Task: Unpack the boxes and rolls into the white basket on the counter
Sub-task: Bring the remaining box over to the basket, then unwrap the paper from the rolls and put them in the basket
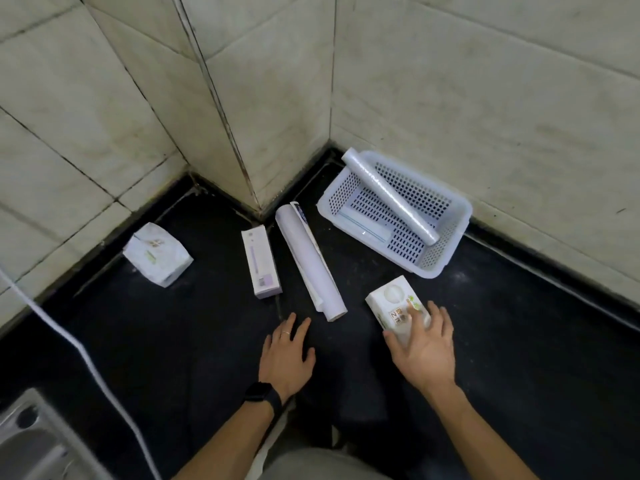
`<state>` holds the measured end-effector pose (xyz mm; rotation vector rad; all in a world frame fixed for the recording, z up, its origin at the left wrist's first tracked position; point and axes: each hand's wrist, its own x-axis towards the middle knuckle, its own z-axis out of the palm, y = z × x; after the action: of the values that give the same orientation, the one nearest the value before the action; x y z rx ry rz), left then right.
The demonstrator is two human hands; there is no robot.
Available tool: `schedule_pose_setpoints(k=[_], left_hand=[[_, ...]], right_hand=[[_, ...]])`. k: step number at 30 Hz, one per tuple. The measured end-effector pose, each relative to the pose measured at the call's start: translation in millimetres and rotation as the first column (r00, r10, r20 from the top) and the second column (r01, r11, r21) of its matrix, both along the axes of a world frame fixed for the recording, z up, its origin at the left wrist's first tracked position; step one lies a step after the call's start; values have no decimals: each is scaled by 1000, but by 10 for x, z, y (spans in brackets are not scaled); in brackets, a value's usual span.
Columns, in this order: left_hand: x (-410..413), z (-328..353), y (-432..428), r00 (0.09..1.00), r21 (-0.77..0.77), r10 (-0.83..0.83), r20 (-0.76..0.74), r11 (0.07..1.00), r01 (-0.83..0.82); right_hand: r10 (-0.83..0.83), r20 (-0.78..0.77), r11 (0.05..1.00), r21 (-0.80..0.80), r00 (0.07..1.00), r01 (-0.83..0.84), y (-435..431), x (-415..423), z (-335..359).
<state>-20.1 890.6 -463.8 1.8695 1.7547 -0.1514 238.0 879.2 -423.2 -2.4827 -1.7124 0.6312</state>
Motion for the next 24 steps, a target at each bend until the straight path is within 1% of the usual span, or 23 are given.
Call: schedule_pose_setpoints(k=[3, 5, 6, 8, 10, 14, 17, 18, 20, 21, 22, 23, 24], left_hand=[[-173, 113, 251, 997, 227, 16, 80, 973, -34], [-305, 157, 461, 996, 343, 25, 87, 938, -53], [-364, 184, 571, 996, 362, 38, 83, 930, -66], [-463, 231, 775, 995, 355, 75, 69, 930, -95], [-557, 234, 937, 996, 320, 82, 27, 944, -87], [-701, 146, 1038, 998, 169, 34, -47, 985, -26], [-725, 98, 1034, 998, 137, 21, -59, 990, -12], [-718, 101, 1041, 998, 135, 18, -64, 991, -9], [-687, 135, 1068, 997, 121, 10, -73, 993, -1], [-674, 166, 1090, 997, 117, 8, -76, 993, 1], [-660, 195, 1108, 997, 112, 18, -69, 994, -10], [-646, 243, 1128, 998, 110, 43, -48, 993, -38], [-633, 306, 1162, 997, 115, 77, -7, 990, -76]], right_hand=[[58, -62, 982, 182, 996, -45, 205, -307, 112], [97, -160, 973, 223, 982, -60, 387, -556, 154], [111, -202, 973, 219, 973, -66, 485, -675, 162], [153, -227, 976, 187, 962, -112, 668, -877, 137], [164, -224, 985, 99, 961, -145, 822, -1044, 69], [122, -214, 987, -78, 969, -142, 1018, -1295, -75], [66, -172, 969, -222, 983, -104, 1066, -1402, -155], [54, -144, 965, -249, 988, -89, 1062, -1417, -189], [58, -98, 967, -241, 994, -80, 1040, -1399, -281], [46, -104, 971, -228, 994, -69, 1039, -1373, -304], [28, -142, 970, -234, 990, -61, 1039, -1338, -305], [-5, -209, 965, -256, 978, -50, 1039, -1301, -279], [-74, -311, 960, -278, 948, -17, 1022, -1259, -241]])
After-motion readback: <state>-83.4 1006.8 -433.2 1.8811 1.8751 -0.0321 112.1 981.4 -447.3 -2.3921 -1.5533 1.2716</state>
